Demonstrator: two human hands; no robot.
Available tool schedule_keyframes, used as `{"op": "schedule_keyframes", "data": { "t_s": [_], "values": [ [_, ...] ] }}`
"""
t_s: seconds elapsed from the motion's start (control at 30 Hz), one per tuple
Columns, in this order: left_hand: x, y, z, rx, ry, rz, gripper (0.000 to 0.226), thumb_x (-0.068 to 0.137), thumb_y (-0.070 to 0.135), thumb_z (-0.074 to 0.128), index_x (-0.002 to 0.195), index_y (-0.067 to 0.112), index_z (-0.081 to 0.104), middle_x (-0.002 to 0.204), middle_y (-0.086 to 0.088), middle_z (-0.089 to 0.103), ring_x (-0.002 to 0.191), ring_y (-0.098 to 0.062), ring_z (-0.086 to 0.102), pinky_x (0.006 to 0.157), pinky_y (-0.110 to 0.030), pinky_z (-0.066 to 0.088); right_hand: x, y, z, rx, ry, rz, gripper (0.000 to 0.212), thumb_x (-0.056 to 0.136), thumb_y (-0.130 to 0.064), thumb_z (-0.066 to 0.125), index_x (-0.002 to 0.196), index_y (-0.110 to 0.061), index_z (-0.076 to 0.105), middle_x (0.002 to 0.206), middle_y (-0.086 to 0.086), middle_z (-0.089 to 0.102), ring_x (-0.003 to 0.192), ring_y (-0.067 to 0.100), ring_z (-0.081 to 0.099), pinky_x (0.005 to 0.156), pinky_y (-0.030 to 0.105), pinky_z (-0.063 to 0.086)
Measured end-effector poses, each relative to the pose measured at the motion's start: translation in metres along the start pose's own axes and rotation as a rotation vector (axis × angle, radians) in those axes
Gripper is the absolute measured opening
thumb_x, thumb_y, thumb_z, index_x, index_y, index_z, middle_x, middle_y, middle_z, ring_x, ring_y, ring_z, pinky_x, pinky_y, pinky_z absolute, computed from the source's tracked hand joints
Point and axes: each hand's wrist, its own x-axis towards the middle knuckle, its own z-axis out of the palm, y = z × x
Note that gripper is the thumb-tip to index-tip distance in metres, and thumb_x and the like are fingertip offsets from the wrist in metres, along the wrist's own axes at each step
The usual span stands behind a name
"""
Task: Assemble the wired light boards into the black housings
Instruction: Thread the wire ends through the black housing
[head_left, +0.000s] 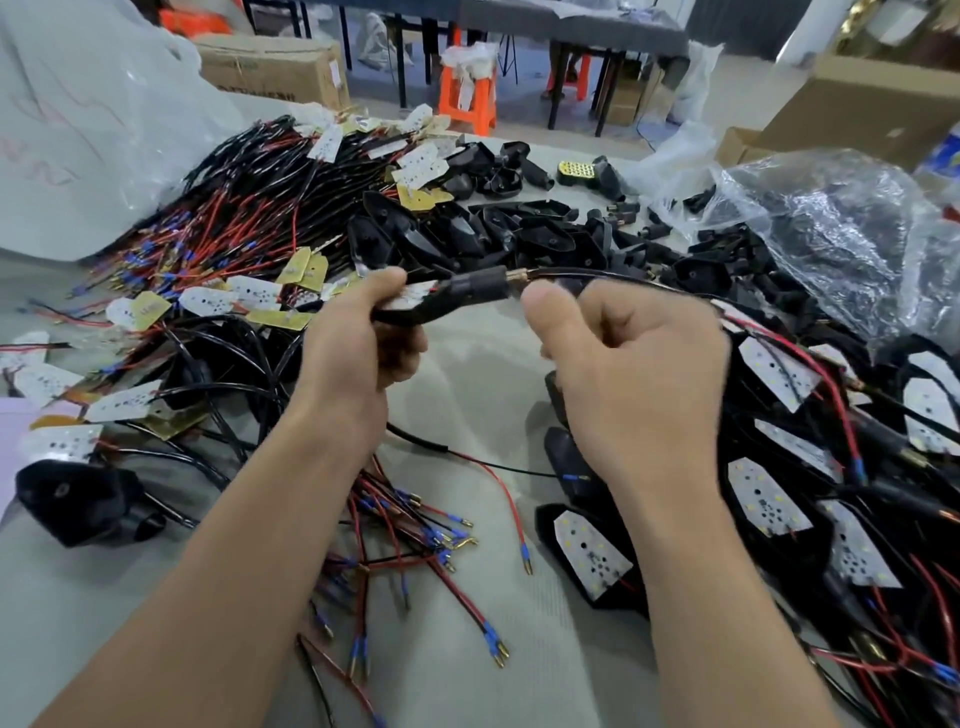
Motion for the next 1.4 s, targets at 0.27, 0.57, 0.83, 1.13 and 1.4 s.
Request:
{"op": "schedule_keyframes", "data": {
  "t_s": [0.27,0.57,0.83,1.13,1.4],
  "values": [
    [0.013,0.006,-0.018,0.048,-0.023,0.09,0.044,0.089,0.012,0.059,0.046,0.025,0.057,0.054,0.007,0.044,0.042,-0.009,0.025,0.041,-0.022,0.018,-0.019,-0.026,0.012,-0.578,-0.122,-0.236,0.03,0.087,-0.024,0.064,0.117,-0.028,0.066,0.116,-0.012,0.068,0.109,0.026,0.051,0.085,0.041,0.039],
    [0.014,-0.005,-0.007,0.151,-0.092,0.091,0.012,0.081,0.028,0.069,0.075,0.018,0.064,0.058,0.005,0.056,0.049,-0.012,0.05,0.049,-0.025,0.045,-0.01,0.004,0.023,-0.727,-0.194,0.061,0.019,0.092,-0.021,0.047,0.097,-0.029,0.064,0.076,-0.002,0.059,0.082,0.028,0.05,0.056,0.035,0.021],
    [0.019,-0.011,-0.007,0.267,0.031,0.112,0.018,0.098,0.024,0.065,0.083,0.015,0.063,0.054,0.01,0.057,0.043,-0.009,0.049,0.056,-0.031,0.043,-0.002,-0.004,0.007,-0.814,-0.366,0.044,0.032,0.087,-0.013,0.048,0.108,-0.03,0.066,0.073,-0.003,0.041,0.083,0.033,0.048,0.066,0.036,0.029],
    [0.0,-0.009,0.0,0.157,-0.4,-0.098,0.032,0.105,0.03,0.05,0.081,0.015,0.065,0.062,-0.003,0.061,0.05,-0.017,0.055,0.057,-0.031,0.039,0.012,-0.018,-0.016,-0.82,-0.467,-0.12,0.014,0.094,-0.035,0.059,0.101,-0.026,0.067,0.079,-0.001,0.059,0.081,0.03,0.057,0.066,0.033,0.037],
    [-0.032,-0.015,0.032,0.056,-0.319,0.191,0.012,0.092,0.027,0.065,0.084,0.024,0.072,0.065,0.004,0.065,0.053,-0.01,0.052,0.048,-0.021,0.037,0.032,-0.04,-0.097,-0.368,-0.53,-0.03,0.014,0.09,-0.025,0.069,0.099,-0.033,0.077,0.061,-0.014,0.068,0.049,0.0,0.055,0.053,0.011,0.043]
  ]
}}
